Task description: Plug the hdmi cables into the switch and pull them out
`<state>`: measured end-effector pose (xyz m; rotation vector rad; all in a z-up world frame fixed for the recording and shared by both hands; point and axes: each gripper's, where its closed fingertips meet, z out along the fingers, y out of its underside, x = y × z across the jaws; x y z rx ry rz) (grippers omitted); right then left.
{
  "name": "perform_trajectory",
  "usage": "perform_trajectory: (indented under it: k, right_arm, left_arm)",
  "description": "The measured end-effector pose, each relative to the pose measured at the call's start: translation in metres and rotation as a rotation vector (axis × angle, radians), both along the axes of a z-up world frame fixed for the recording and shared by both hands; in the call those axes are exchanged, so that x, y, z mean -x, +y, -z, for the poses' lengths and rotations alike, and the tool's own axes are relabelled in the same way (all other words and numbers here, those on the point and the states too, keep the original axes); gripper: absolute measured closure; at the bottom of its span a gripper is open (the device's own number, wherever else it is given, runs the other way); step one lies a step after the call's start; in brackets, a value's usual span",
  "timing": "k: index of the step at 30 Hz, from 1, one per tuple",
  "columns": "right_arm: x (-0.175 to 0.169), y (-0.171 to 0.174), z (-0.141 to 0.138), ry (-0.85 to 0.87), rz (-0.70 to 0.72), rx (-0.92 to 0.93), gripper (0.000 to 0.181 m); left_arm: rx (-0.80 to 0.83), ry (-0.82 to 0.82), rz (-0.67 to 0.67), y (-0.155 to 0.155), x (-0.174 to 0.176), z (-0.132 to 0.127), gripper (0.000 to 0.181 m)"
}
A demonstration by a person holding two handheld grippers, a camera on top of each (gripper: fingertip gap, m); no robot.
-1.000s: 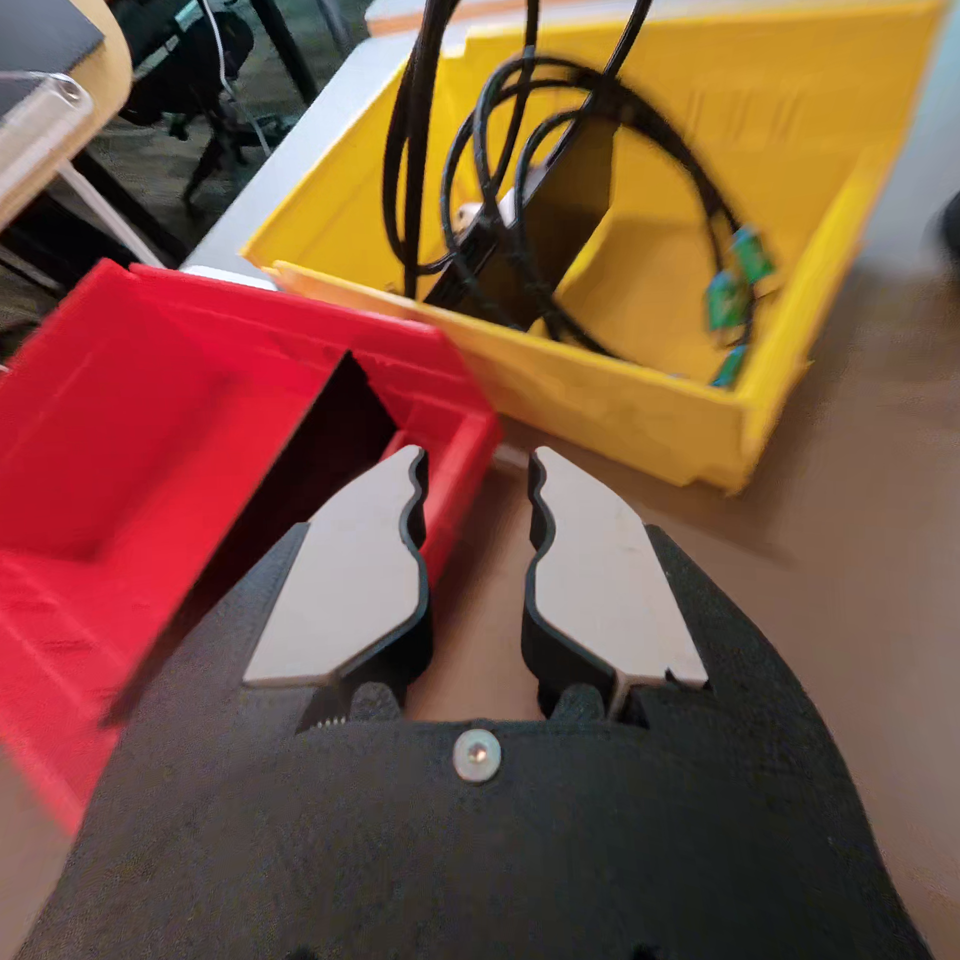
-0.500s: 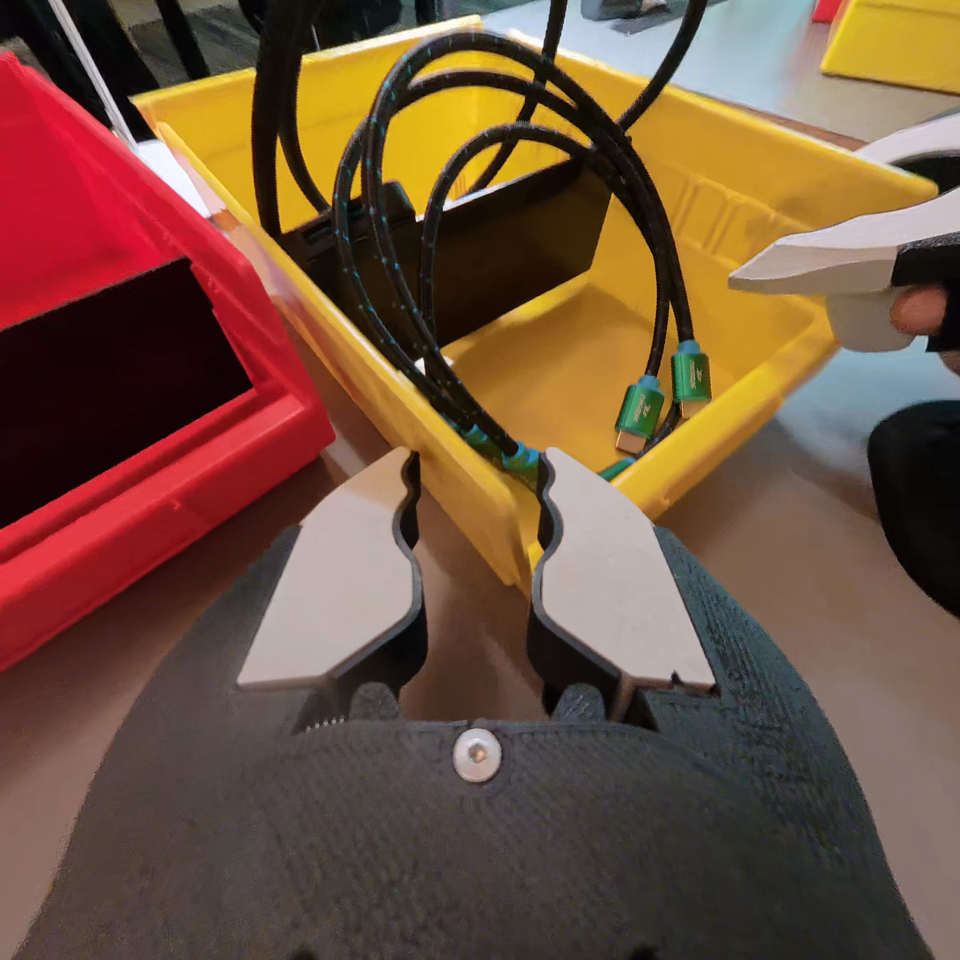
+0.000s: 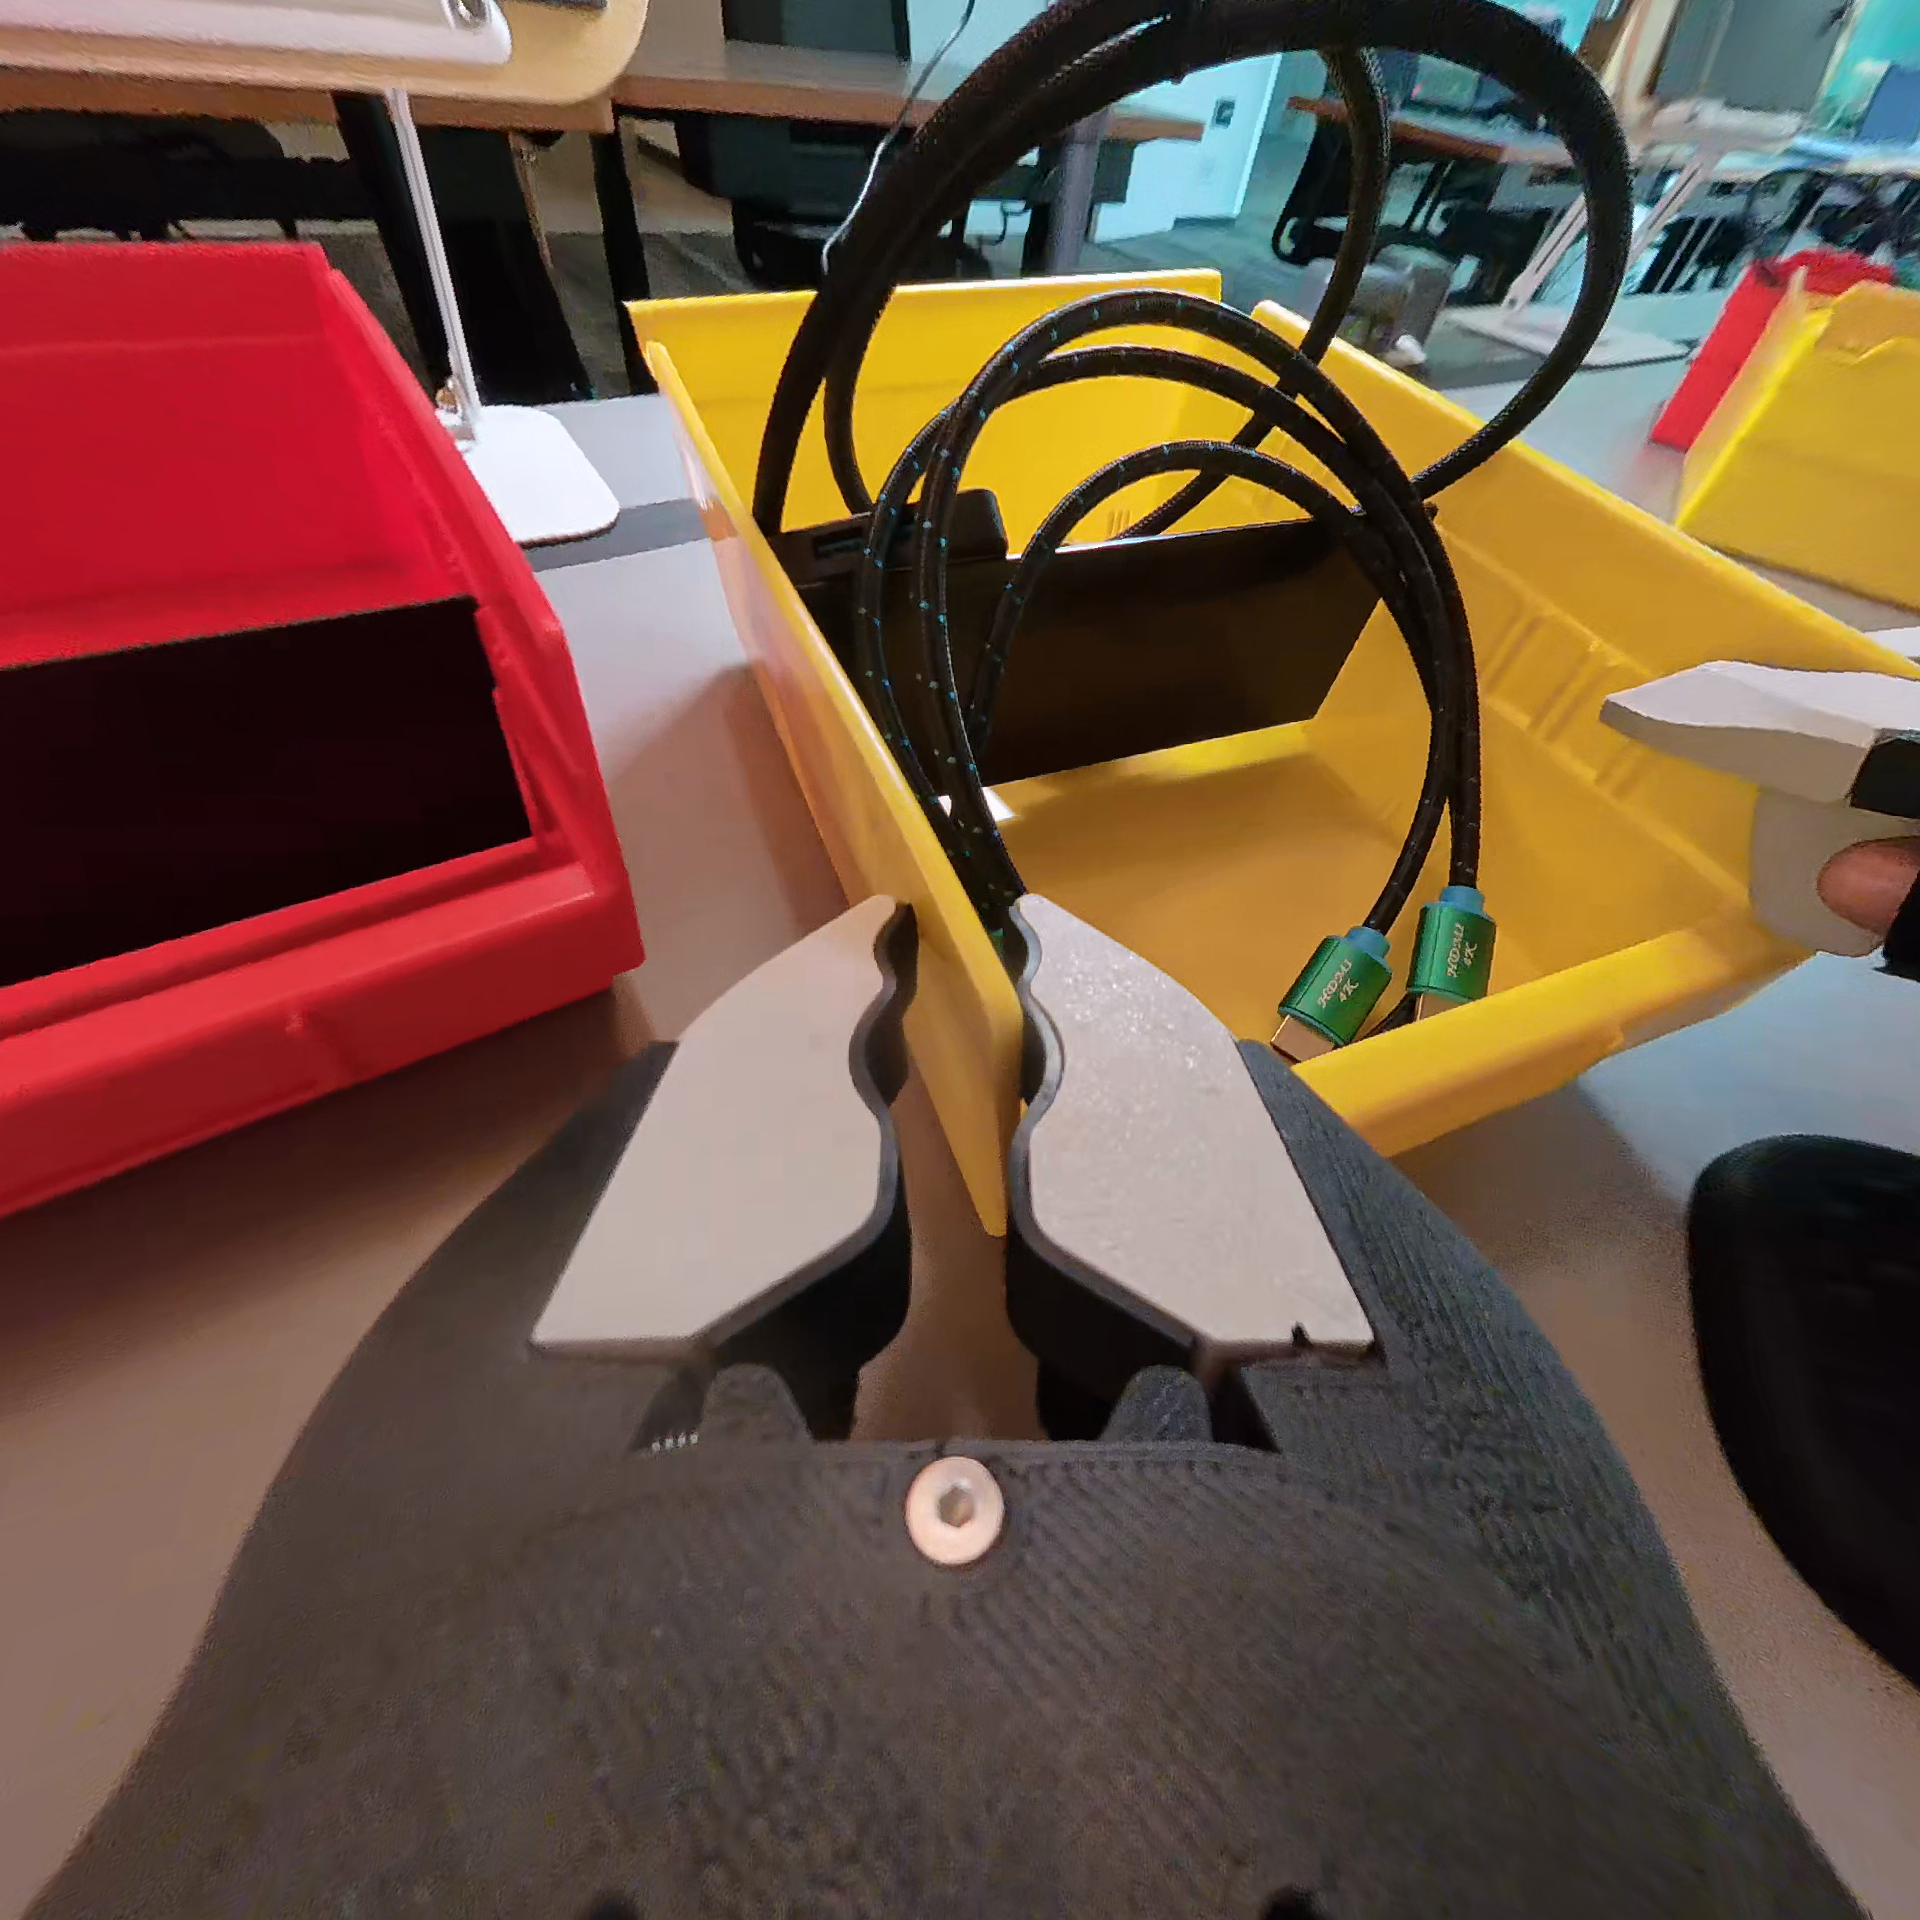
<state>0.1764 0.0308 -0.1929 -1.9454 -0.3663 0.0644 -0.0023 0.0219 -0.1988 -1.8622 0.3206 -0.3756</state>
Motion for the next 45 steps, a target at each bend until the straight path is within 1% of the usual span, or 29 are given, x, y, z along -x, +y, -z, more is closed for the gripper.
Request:
perform_trajectory:
  k: [1, 3, 6, 8, 10, 12, 14, 16, 19, 23, 26, 29, 32, 35, 37, 39, 41, 42, 43, 45]
  right_arm:
    - [-0.001, -0.004, -0.008, -0.006, 0.001, -0.020, 0.171]
    - [0.001, -0.011, -0.030, -0.023, -0.001, -0.073, 0.170]
    - [0.014, -0.022, -0.076, -0.022, -0.027, -0.168, 0.169]
    - [0.032, -0.028, -0.107, -0.008, -0.063, -0.235, 0.170]
    - [0.058, -0.032, -0.133, 0.025, -0.115, -0.287, 0.169]
    - [0.094, -0.033, -0.152, 0.060, -0.180, -0.321, 0.169]
    - [0.137, -0.030, -0.163, 0.094, -0.253, -0.336, 0.170]
    - [0.186, -0.028, -0.168, 0.115, -0.335, -0.331, 0.171]
    - [0.260, -0.031, -0.160, 0.158, -0.468, -0.272, 0.170]
    - [0.346, -0.043, -0.128, 0.193, -0.607, -0.161, 0.168]
    - [0.392, -0.052, -0.098, 0.193, -0.668, -0.088, 0.167]
    - [0.420, -0.054, -0.065, 0.176, -0.694, -0.018, 0.166]
    - [0.431, -0.047, -0.033, 0.144, -0.684, 0.034, 0.166]
    - [0.430, -0.037, -0.006, 0.108, -0.666, 0.070, 0.165]
    - [0.424, -0.028, 0.007, 0.092, -0.643, 0.071, 0.165]
    - [0.417, -0.022, 0.008, 0.081, -0.619, 0.040, 0.164]
    - [0.409, -0.024, 0.004, 0.093, -0.639, 0.050, 0.153]
    - [0.403, -0.024, -0.005, 0.108, -0.650, 0.023, 0.152]
    - [0.394, -0.025, -0.013, 0.111, -0.664, 0.003, 0.146]
    - [0.375, -0.024, -0.030, 0.085, -0.721, -0.025, 0.142]
  left_arm:
    - [-0.015, -0.009, 0.006, -0.002, -0.001, -0.006, 0.165]
    - [-0.064, -0.017, 0.007, -0.007, 0.002, -0.026, 0.165]
    - [-0.160, -0.021, -0.007, -0.019, 0.016, -0.071, 0.165]
    - [-0.228, -0.009, -0.042, -0.030, 0.035, -0.102, 0.165]
    - [-0.285, 0.009, -0.096, -0.042, 0.064, -0.130, 0.165]
    - [-0.328, 0.027, -0.177, -0.055, 0.100, -0.150, 0.166]
    - [-0.355, 0.055, -0.277, -0.069, 0.141, -0.163, 0.167]
    - [-0.347, 0.091, -0.374, -0.084, 0.185, -0.169, 0.167]
    - [-0.291, 0.121, -0.492, -0.108, 0.249, -0.165, 0.167]
    - [-0.180, 0.152, -0.624, -0.136, 0.321, -0.142, 0.168]
    - [-0.102, 0.156, -0.698, -0.149, 0.361, -0.114, 0.170]
    - [-0.037, 0.148, -0.733, -0.151, 0.385, -0.083, 0.171]
    - [0.018, 0.128, -0.730, -0.141, 0.397, -0.047, 0.172]
    - [0.067, 0.072, -0.715, -0.126, 0.398, -0.011, 0.172]
    - [0.063, 0.085, -0.717, -0.115, 0.395, 0.004, 0.172]
    - [0.059, 0.080, -0.676, -0.107, 0.389, 0.006, 0.168]
    - [0.090, 0.088, -0.570, -0.102, 0.380, 0.006, 0.162]
    - [0.099, 0.091, -0.530, -0.102, 0.377, 0.003, 0.159]
    - [0.077, 0.113, -0.514, -0.104, 0.377, -0.006, 0.153]
    - [0.013, 0.235, -0.512, -0.113, 0.381, -0.029, 0.143]
